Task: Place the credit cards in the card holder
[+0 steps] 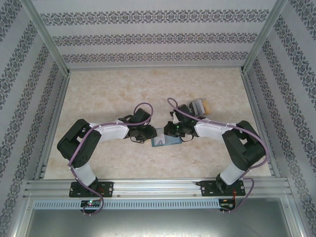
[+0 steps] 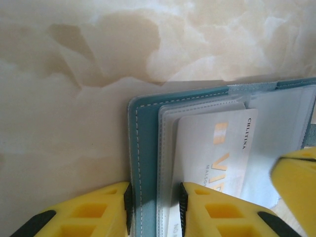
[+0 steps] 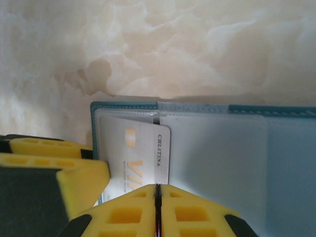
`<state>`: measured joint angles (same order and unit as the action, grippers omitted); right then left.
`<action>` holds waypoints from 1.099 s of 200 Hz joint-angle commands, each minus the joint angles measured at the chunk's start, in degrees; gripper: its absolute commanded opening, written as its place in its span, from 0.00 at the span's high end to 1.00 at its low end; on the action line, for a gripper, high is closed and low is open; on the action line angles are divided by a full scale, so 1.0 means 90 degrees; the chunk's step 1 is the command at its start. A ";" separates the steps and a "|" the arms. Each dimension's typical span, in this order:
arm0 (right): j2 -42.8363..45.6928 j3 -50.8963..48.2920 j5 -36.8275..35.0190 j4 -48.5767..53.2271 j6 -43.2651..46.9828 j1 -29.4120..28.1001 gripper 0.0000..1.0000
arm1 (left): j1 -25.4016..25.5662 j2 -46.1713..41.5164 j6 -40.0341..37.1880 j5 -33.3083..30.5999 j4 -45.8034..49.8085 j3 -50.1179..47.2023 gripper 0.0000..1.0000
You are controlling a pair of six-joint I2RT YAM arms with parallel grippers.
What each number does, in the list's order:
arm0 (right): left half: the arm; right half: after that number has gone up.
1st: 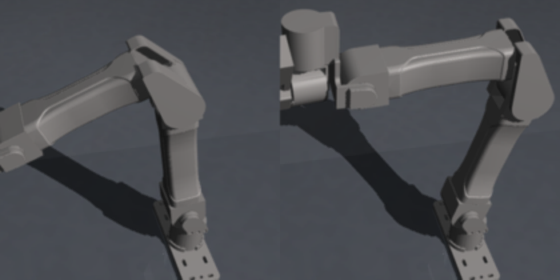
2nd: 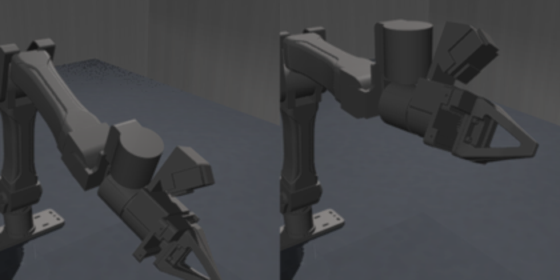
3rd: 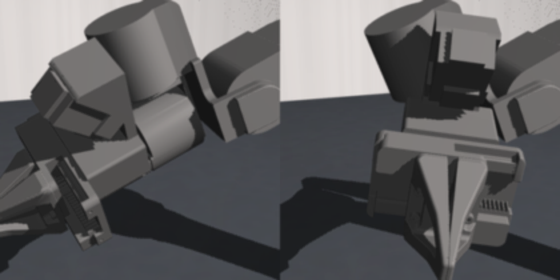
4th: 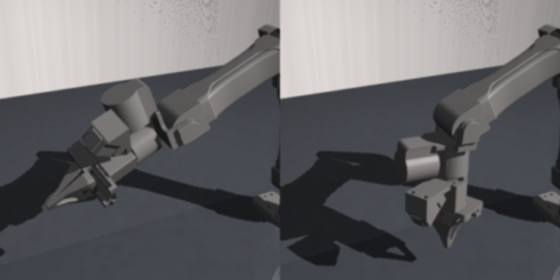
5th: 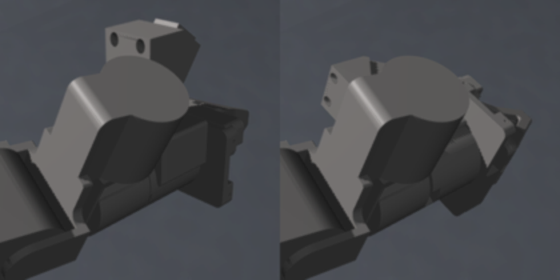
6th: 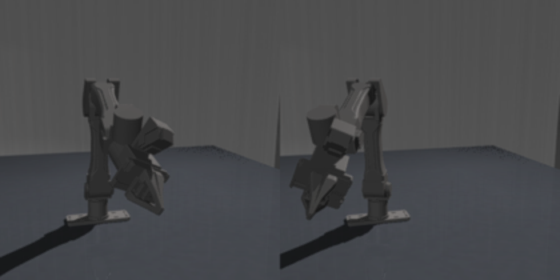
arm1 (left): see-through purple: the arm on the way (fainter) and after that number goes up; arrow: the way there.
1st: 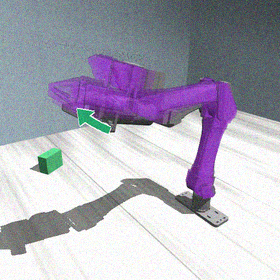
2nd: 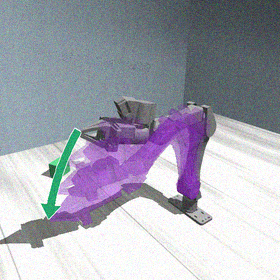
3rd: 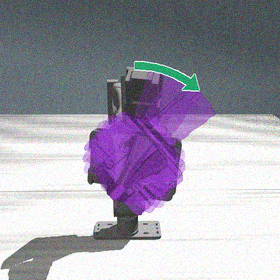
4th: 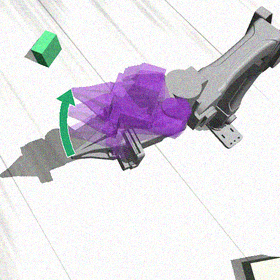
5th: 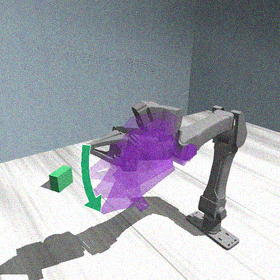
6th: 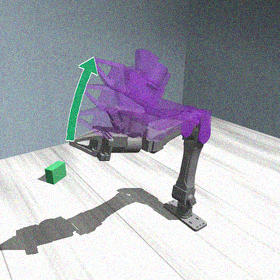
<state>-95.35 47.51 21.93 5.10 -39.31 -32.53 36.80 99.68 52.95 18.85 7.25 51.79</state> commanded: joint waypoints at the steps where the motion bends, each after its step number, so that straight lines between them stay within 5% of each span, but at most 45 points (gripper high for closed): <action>1: -0.0377 0.0233 0.0115 0.0130 0.0128 -0.0092 0.91 | 0.0101 0.0107 -0.0155 -0.0105 -0.0093 0.0130 0.68; 75: -0.0624 0.0410 0.0652 -0.0143 0.0310 -0.0257 0.90 | 0.0101 0.0367 -0.0333 0.0079 -0.0111 0.0340 0.65; 118: -0.0047 0.0342 -0.0382 0.0714 0.0707 -0.0113 0.85 | 0.0101 0.0451 -0.0352 -0.0265 0.0376 0.0388 0.69; 220: 0.0263 -0.0303 -0.1134 0.1310 0.0846 0.0455 0.83 | 0.0101 0.0585 -0.0517 -0.0467 0.0599 0.0320 0.74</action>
<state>-94.50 46.46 16.14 11.07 -33.43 -29.76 37.15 102.37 50.13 18.52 8.34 55.35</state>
